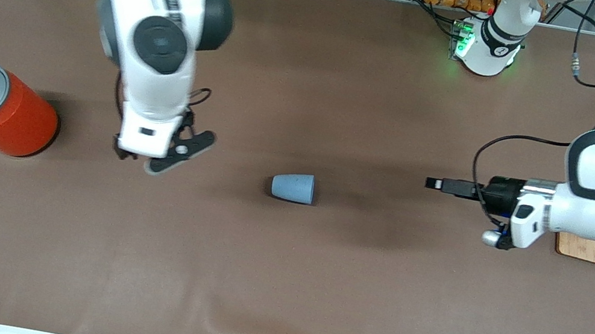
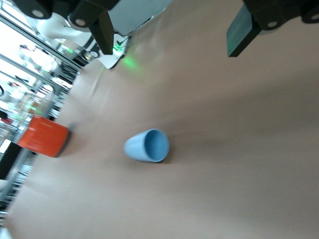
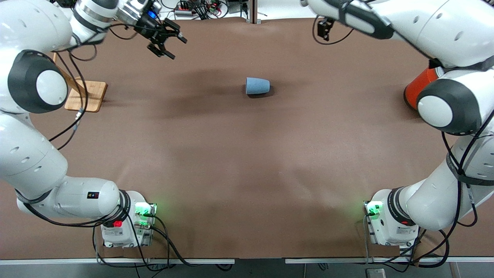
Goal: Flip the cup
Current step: 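Retract the right gripper while the left gripper grasps the cup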
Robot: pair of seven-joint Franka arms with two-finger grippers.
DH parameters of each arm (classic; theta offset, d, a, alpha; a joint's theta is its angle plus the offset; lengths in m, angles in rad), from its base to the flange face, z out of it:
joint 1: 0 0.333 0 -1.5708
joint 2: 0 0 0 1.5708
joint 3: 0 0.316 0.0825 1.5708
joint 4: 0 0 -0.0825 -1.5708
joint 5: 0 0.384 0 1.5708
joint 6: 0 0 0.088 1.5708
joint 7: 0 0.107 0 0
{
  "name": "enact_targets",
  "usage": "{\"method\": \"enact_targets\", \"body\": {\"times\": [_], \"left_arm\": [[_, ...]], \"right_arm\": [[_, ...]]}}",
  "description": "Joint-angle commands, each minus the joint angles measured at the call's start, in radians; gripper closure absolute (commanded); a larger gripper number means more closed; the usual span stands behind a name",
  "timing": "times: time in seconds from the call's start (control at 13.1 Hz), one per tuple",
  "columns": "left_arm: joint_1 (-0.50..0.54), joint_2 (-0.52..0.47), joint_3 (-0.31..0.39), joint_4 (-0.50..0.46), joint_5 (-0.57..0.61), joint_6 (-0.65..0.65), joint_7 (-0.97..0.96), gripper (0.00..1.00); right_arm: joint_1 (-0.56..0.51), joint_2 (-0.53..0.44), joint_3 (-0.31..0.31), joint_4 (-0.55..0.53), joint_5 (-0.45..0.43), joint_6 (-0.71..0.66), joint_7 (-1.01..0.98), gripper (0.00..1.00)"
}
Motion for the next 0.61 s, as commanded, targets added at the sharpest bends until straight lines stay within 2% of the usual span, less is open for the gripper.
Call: {"method": "enact_targets", "body": {"times": [0.0, 0.31, 0.46, 0.53], "left_arm": [[-0.004, 0.030, -0.025, -0.049, -0.111, 0.065, 0.076, 0.00], [-0.099, 0.086, -0.025, -0.069, -0.244, 0.220, 0.117, 0.00], [-0.142, 0.136, -0.025, -0.067, -0.362, 0.262, 0.183, 0.00], [-0.156, 0.161, -0.025, -0.067, -0.413, 0.276, 0.218, 0.00]], "right_arm": [[-0.066, -0.115, 0.019, -0.136, 0.036, 0.005, 0.020, 0.00], [-0.165, -0.225, 0.019, -0.271, 0.038, 0.008, 0.023, 0.00], [-0.233, -0.230, 0.019, -0.265, 0.047, -0.013, 0.016, 0.00], [-0.259, -0.219, 0.019, -0.218, 0.050, -0.060, 0.013, 0.00]]}}
